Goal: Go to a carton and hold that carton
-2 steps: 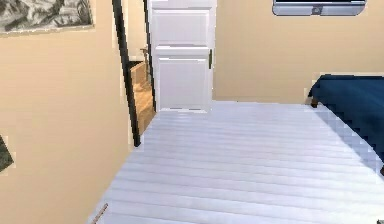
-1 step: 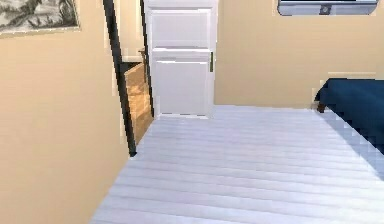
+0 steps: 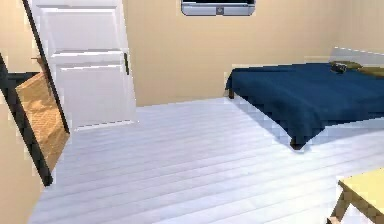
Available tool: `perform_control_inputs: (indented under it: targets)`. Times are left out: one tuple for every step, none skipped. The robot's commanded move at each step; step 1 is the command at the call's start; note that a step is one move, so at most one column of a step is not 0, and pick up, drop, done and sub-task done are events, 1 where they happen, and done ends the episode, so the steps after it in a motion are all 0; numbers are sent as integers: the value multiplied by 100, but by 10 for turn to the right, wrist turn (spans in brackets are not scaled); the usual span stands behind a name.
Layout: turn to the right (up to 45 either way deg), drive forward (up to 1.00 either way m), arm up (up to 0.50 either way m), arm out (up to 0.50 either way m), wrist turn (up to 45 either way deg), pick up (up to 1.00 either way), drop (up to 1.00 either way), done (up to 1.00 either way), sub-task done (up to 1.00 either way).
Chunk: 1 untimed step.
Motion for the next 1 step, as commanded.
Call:
perform_control_inputs:
  targets:
    - [0, 50, 0, 0, 0, 0, 0, 0, 0]
